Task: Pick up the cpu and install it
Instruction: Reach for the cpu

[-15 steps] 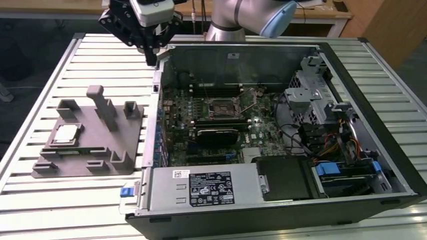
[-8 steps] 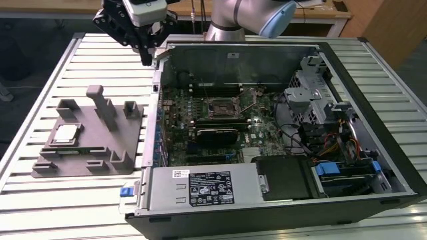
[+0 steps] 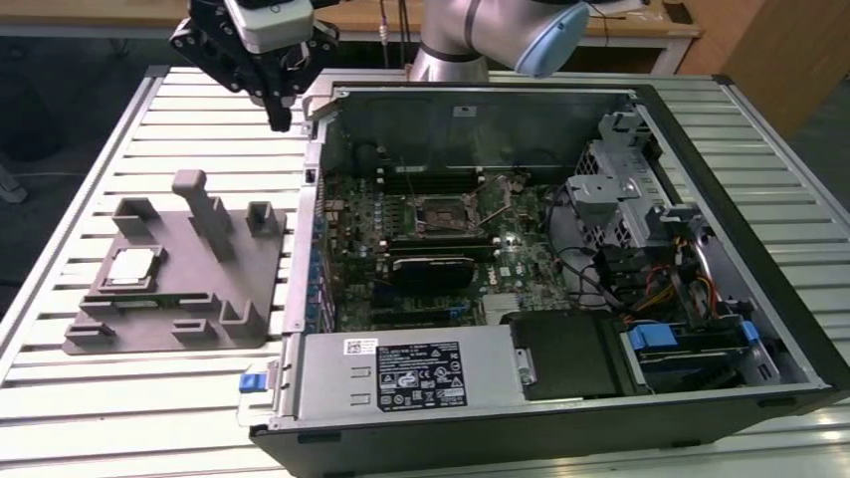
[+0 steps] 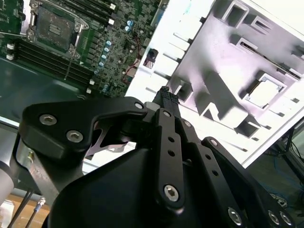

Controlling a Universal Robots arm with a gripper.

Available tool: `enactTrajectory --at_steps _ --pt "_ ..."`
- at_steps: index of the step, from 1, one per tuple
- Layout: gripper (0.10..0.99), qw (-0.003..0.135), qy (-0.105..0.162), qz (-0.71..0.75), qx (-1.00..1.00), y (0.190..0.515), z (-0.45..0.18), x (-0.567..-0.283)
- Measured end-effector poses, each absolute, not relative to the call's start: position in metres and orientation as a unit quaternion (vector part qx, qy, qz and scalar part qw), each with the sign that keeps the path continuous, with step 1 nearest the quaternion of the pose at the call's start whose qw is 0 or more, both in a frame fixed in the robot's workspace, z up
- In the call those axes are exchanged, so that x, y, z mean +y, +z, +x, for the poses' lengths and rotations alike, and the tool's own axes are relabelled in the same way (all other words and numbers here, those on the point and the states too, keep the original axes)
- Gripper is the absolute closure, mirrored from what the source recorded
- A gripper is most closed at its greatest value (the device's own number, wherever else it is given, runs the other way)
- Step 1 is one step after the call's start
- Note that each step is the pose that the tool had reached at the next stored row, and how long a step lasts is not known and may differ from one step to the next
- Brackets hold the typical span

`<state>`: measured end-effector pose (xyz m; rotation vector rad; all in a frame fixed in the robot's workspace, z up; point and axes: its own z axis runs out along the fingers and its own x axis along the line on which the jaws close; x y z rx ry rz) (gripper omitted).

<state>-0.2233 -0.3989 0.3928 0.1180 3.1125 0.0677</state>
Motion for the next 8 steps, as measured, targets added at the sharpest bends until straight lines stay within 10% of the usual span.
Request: enactTrajectory --at_steps 8 --pt "0.98 0.013 0.022 0.038 0.999 0.3928 -0.2328 -0.3989"
